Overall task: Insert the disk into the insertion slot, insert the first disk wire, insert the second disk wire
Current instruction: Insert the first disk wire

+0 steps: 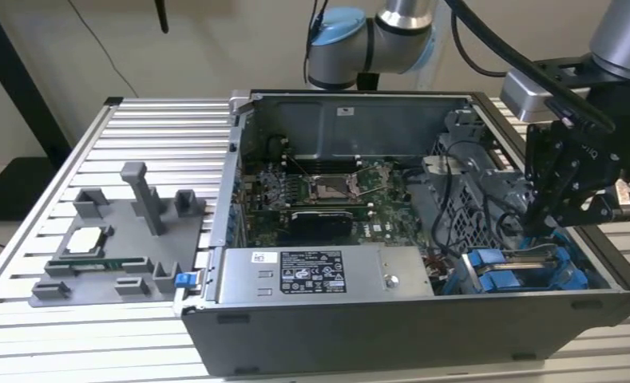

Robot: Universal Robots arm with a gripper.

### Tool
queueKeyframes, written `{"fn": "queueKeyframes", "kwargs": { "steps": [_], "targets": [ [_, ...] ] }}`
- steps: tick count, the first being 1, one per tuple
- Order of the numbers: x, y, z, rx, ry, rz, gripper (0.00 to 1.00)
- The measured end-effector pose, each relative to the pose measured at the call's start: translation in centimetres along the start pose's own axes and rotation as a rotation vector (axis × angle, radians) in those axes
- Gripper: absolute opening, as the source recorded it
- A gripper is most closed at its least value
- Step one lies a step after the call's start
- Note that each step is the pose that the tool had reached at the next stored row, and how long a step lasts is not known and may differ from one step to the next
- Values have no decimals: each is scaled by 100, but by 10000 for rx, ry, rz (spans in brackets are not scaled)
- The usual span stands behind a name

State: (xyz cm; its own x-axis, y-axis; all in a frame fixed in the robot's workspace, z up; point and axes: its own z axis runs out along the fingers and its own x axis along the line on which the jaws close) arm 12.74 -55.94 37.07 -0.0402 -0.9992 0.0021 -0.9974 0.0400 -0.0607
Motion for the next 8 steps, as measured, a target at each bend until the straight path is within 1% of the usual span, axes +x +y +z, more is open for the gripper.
{"fn": "queueKeyframes", "kwargs": {
  "steps": [3, 4, 5, 8],
  "targets": [
    [0, -1, 0, -1, 0, 0, 0],
    [0, -1, 2, -17, 1, -1, 0],
    [0, -2, 6, -47, 2, -2, 0],
    [0, -10, 27, -200, 8, -2, 0]
  ]
}}
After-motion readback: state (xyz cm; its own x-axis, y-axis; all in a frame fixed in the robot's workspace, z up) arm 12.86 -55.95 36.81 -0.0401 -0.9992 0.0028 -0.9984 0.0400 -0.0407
